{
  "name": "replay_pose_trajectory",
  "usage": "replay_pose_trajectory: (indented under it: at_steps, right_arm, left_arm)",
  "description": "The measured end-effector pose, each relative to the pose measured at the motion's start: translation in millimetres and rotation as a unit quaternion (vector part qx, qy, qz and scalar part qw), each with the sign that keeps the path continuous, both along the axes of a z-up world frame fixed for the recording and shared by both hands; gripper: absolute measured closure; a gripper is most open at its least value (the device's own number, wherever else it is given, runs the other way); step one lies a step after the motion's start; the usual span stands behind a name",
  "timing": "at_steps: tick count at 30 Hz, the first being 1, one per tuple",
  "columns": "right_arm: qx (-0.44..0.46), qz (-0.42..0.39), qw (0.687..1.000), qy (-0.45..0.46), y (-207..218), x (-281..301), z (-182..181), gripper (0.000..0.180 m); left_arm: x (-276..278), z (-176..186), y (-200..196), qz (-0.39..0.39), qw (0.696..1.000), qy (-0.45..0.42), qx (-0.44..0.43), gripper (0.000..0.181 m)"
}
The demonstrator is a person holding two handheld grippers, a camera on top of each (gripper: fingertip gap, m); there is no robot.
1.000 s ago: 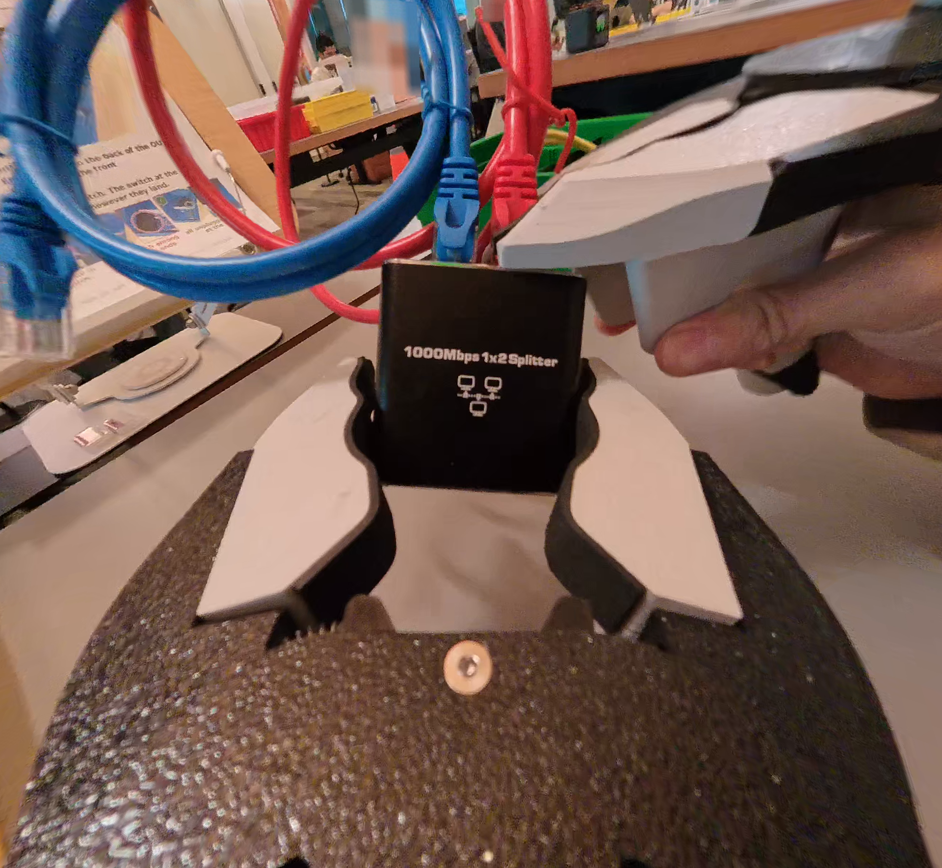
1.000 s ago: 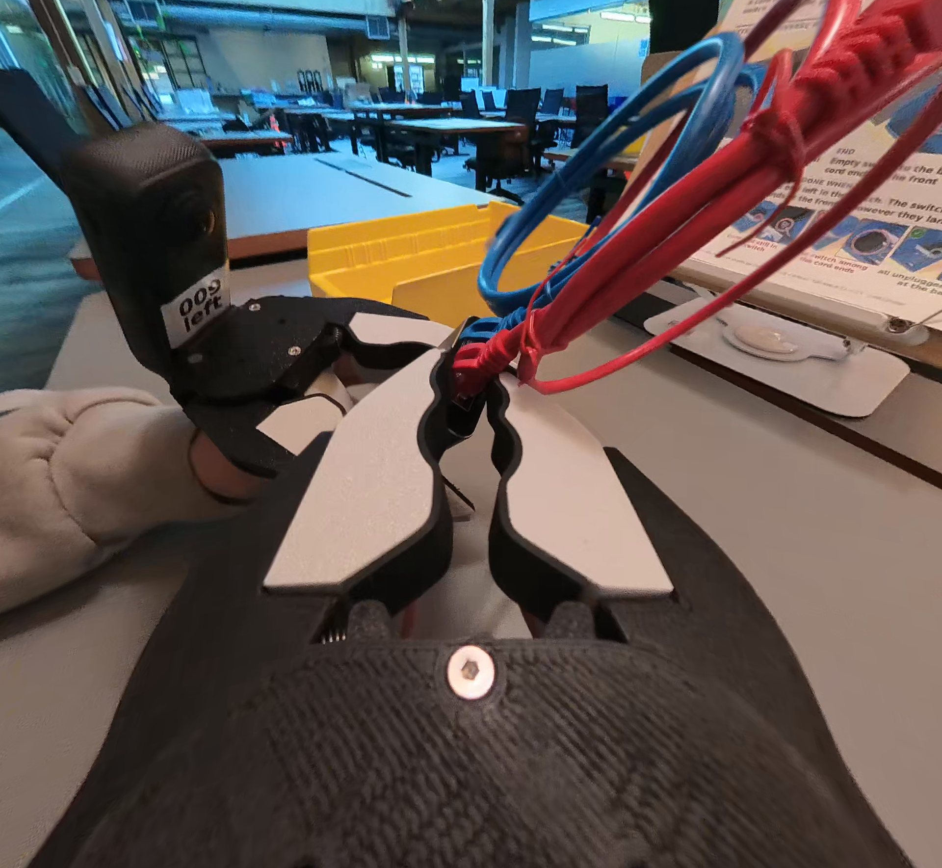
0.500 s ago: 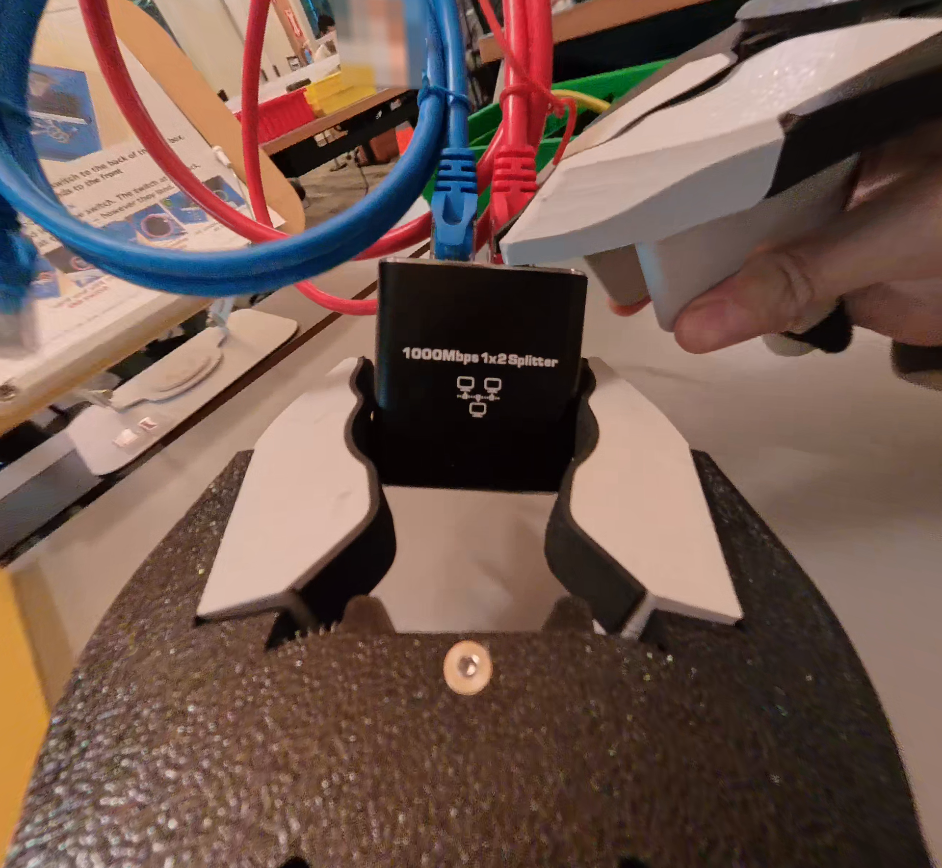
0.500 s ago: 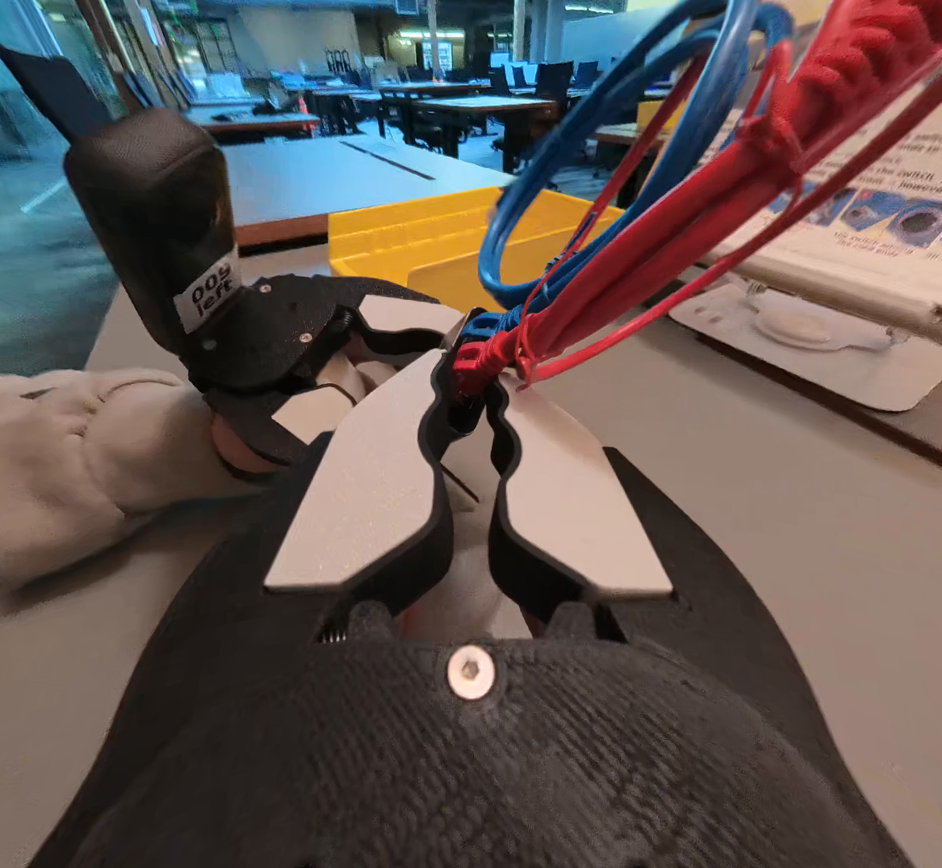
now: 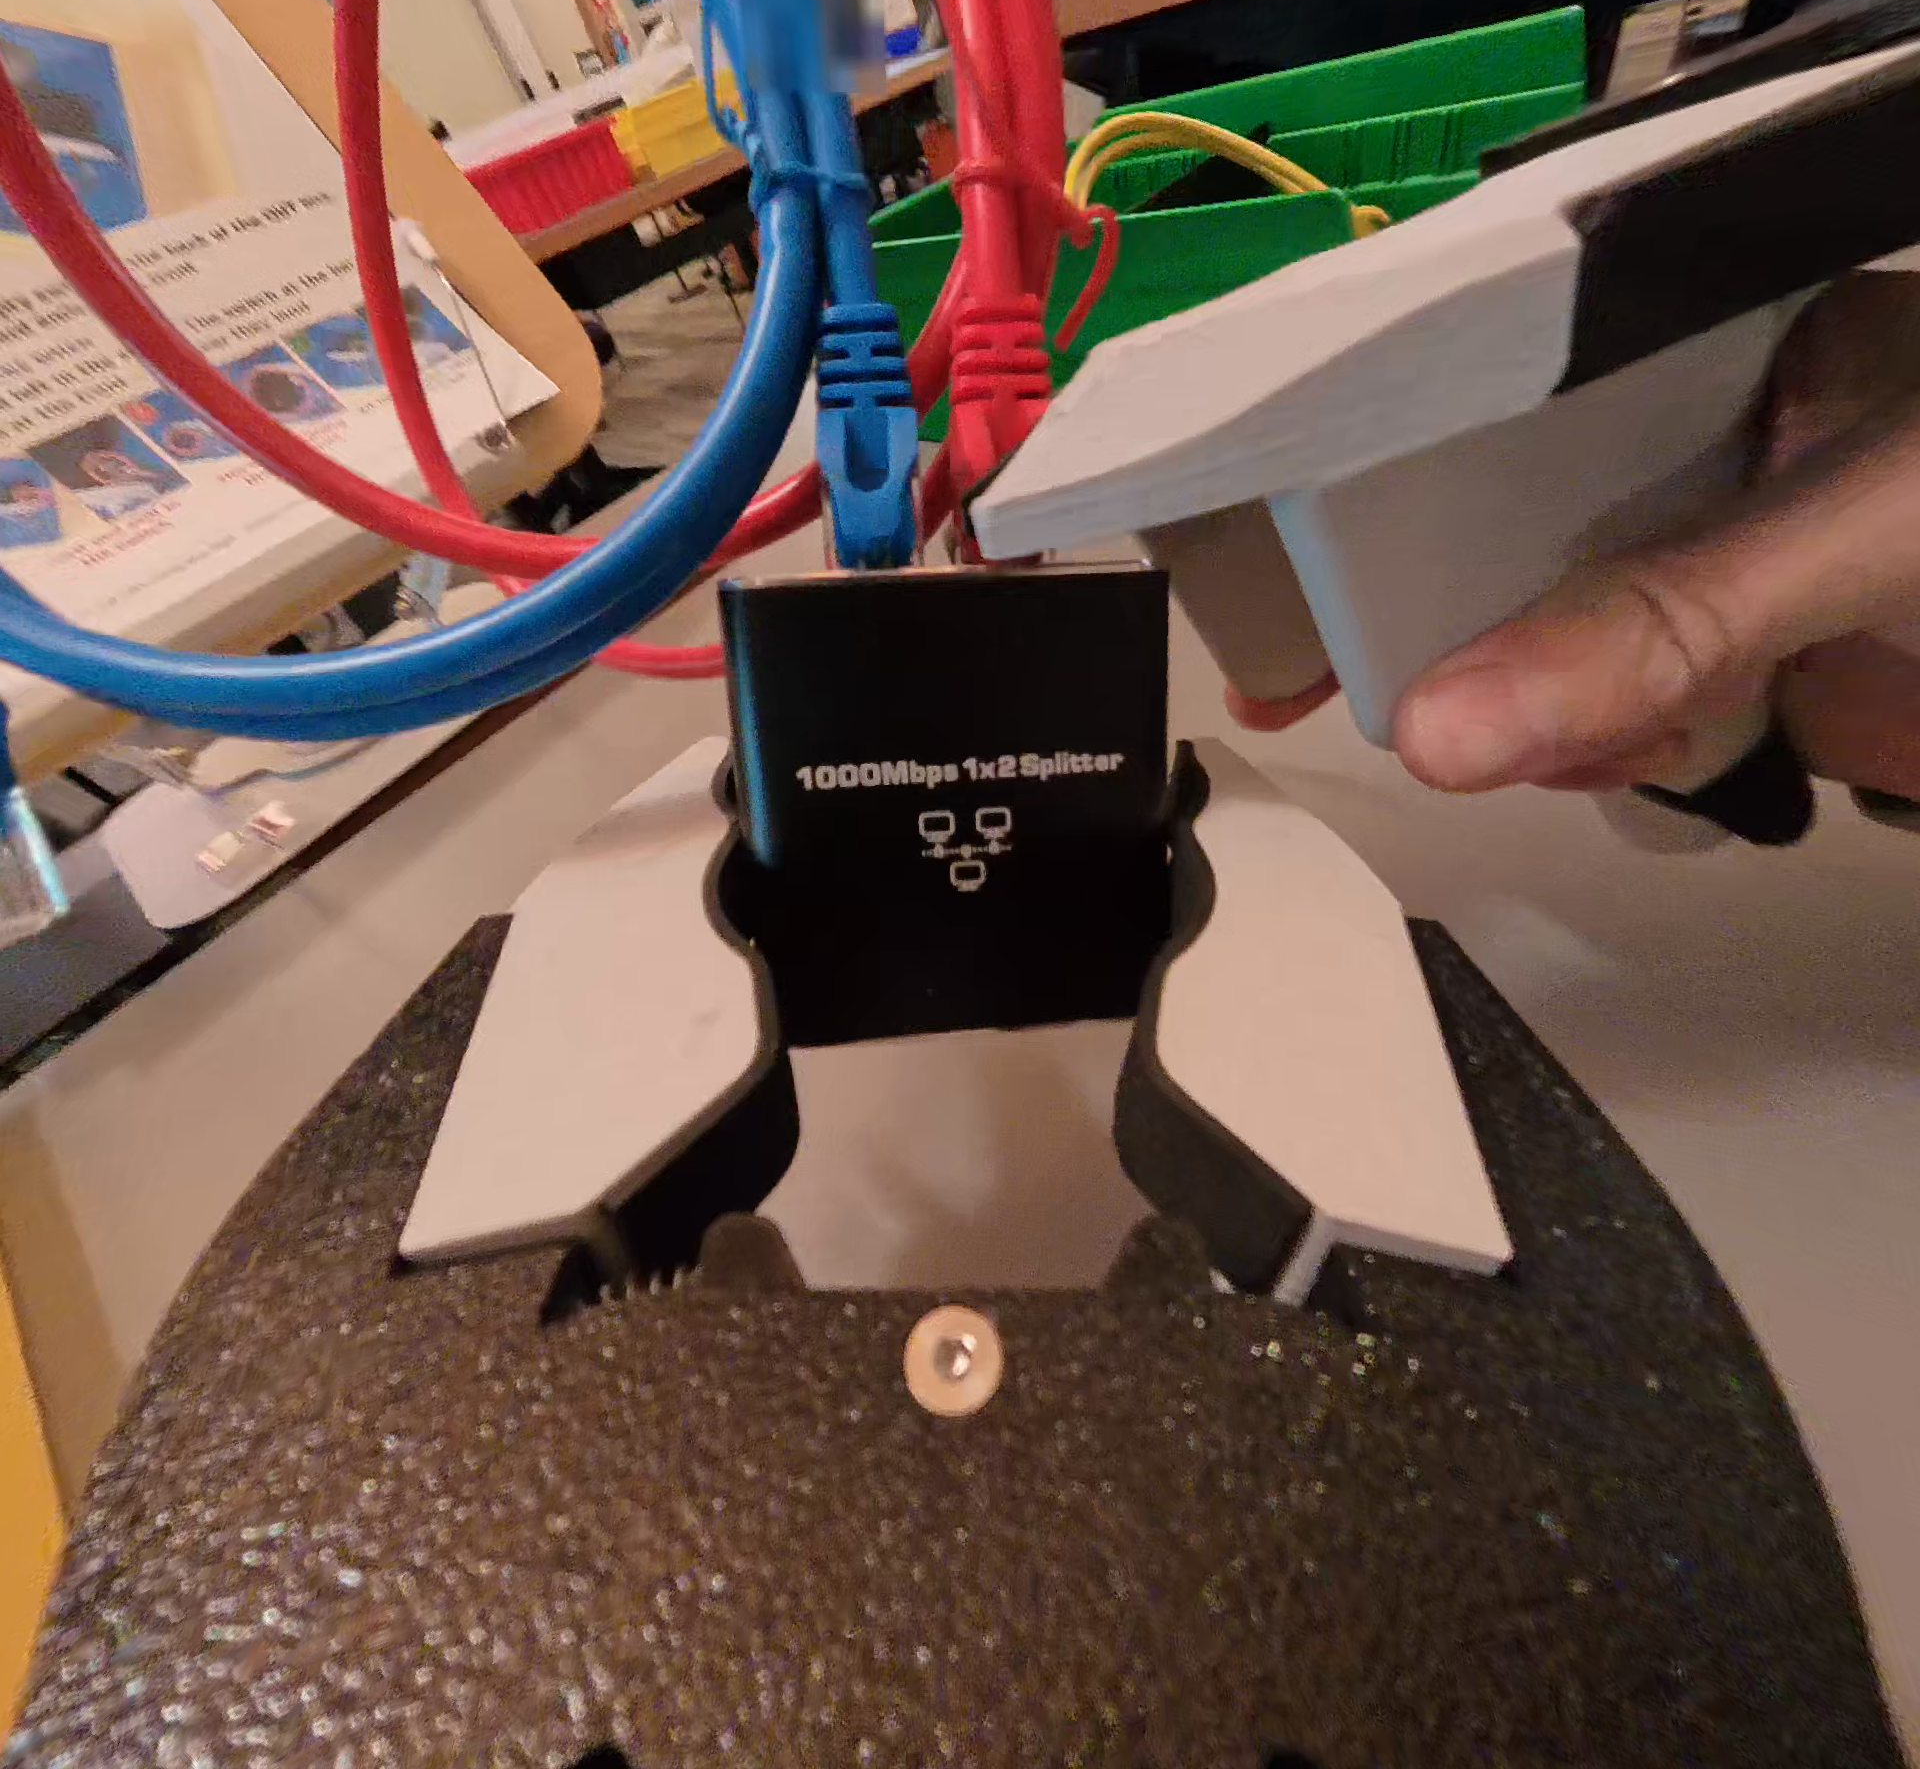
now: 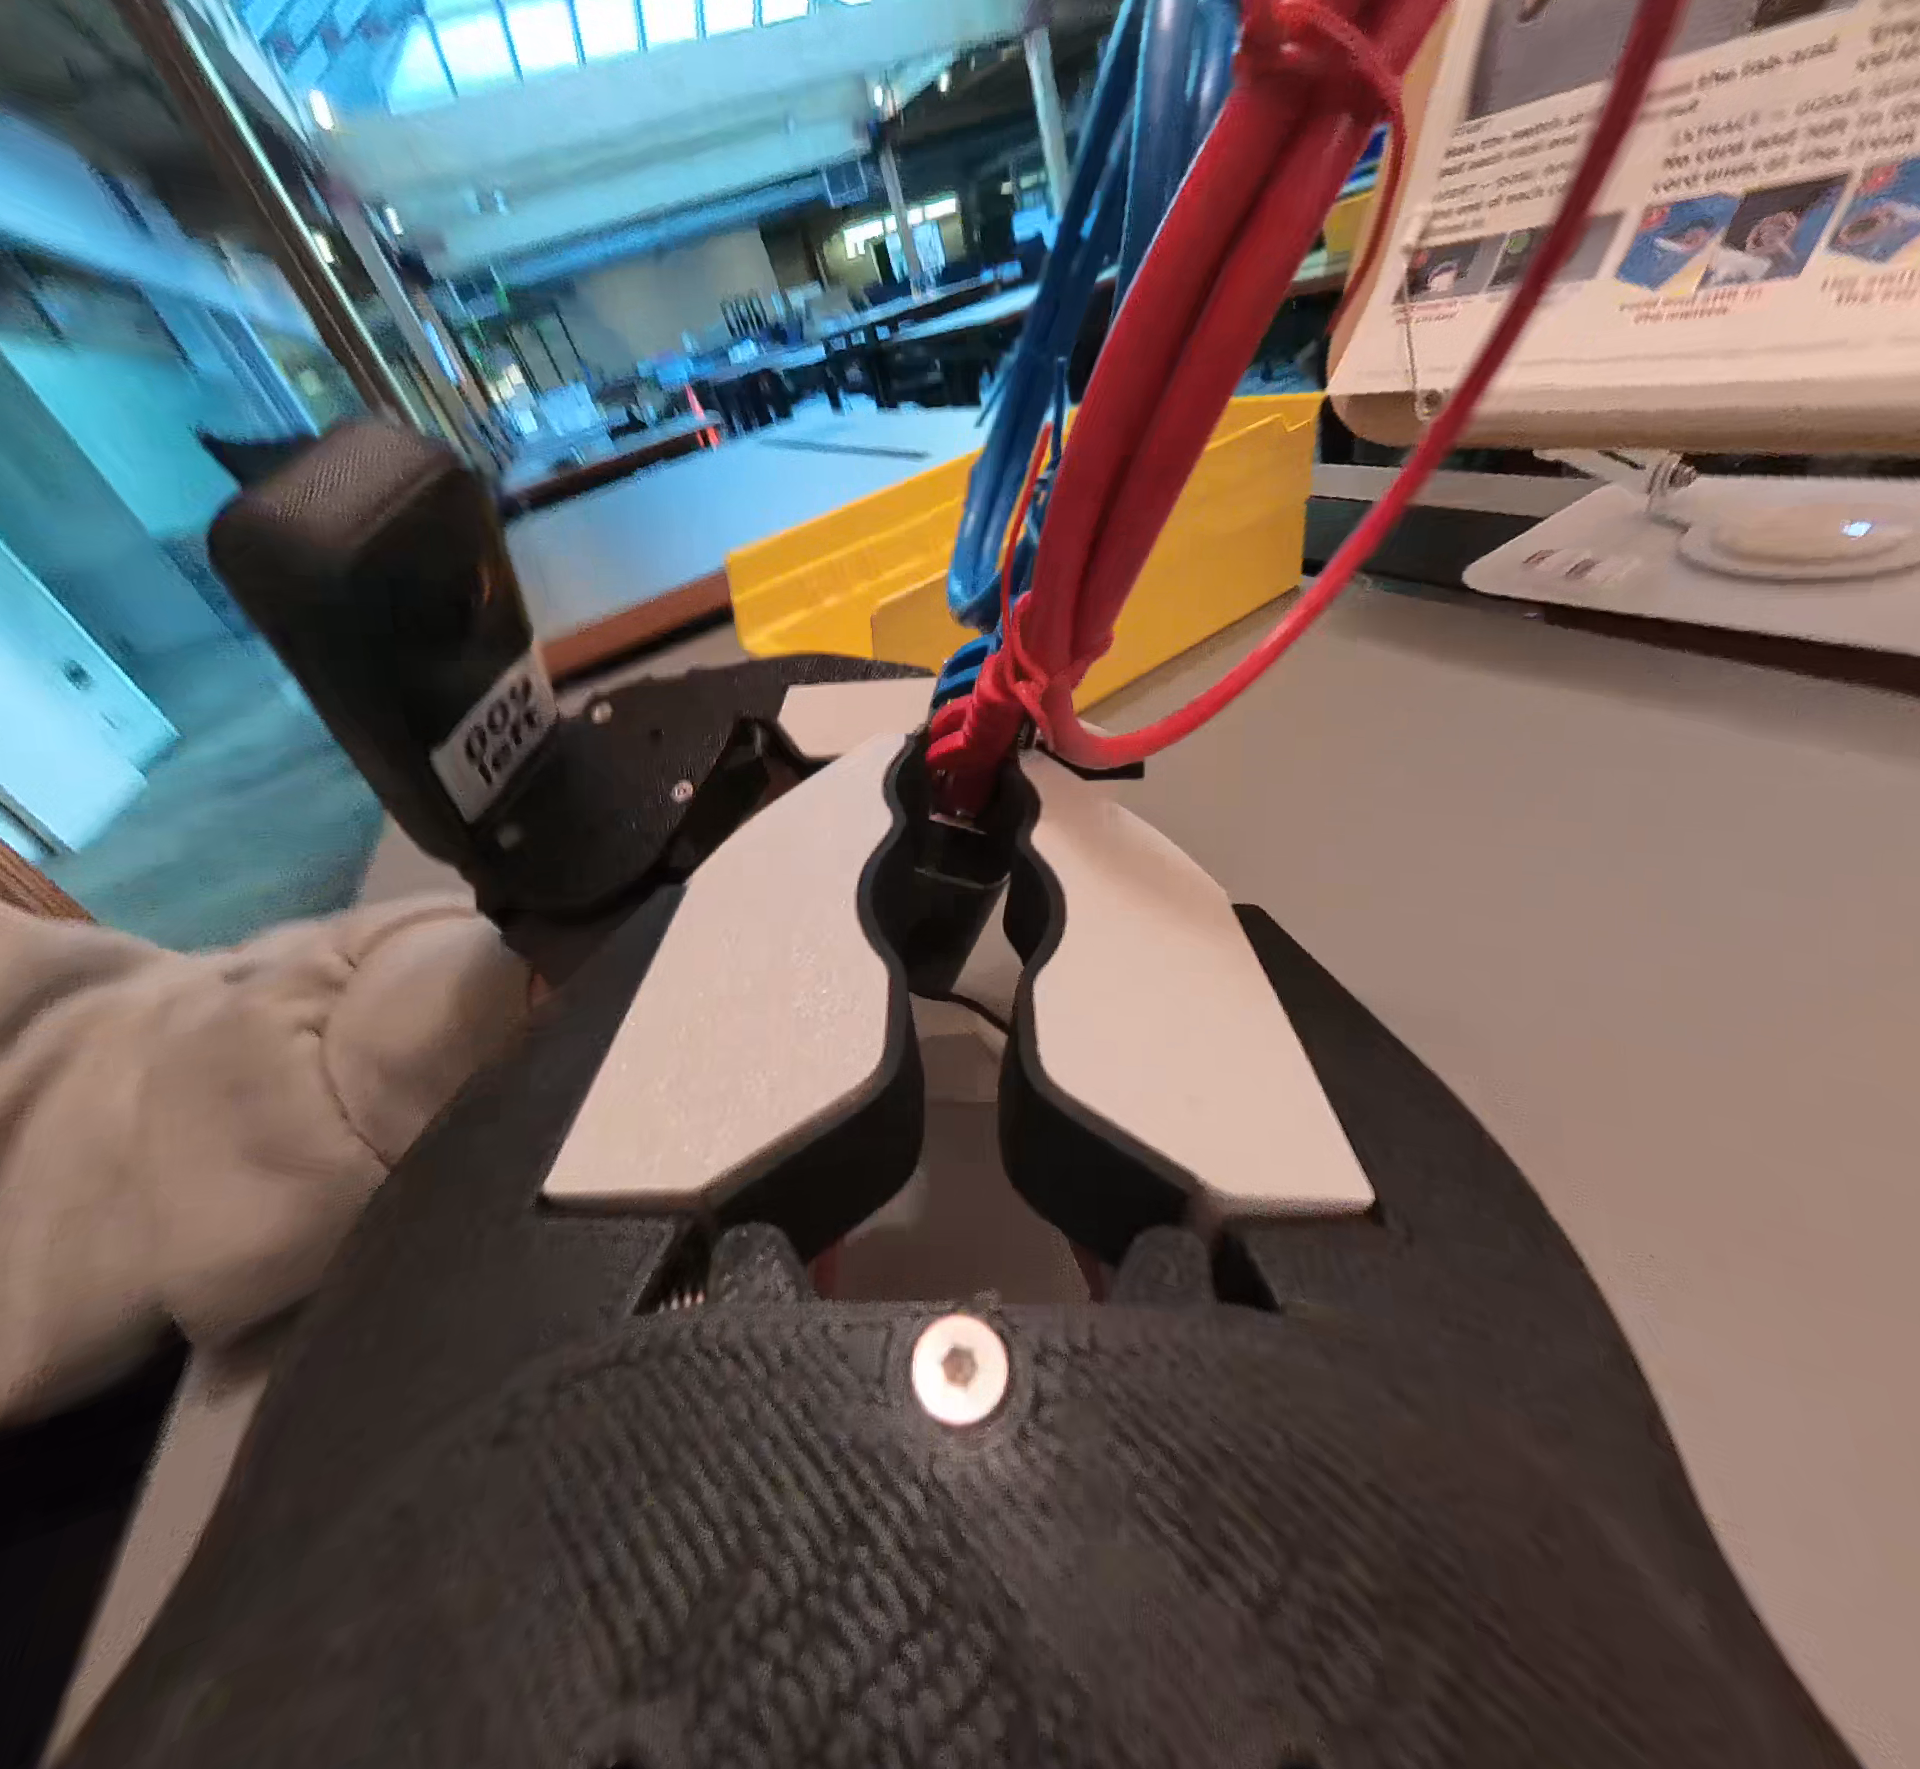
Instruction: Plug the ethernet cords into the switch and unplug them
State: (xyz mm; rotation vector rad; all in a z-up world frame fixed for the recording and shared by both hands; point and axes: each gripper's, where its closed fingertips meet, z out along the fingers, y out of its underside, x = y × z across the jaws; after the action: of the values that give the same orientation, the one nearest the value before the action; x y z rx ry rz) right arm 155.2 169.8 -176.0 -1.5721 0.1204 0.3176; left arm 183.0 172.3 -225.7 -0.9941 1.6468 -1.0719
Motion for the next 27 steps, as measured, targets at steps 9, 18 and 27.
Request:
replay_pose_trajectory:
  at_steps: [9, 18, 27]
  right_arm:
    - [0.040, -0.011, 0.995, 0.089, 3.7, 1.7, 3.0, 0.165]
    - [-0.015, -0.021, 1.000, -0.014, 9.6, -8.4, -3.5, 0.165]
    - [-0.043, -0.044, 0.997, -0.044, 15.1, -7.6, -10.2, 0.165]
  left_arm:
    - [3.7, 6.0, 8.3, 0.056, 0.995, -0.048, 0.070, 0.097]
    - [5.2, -1.0, 14.8, 0.085, 0.993, -0.004, 0.076, 0.099]
    - [12.1, -7.4, 20.1, 0.099, 0.991, 0.029, 0.080, 0.100]
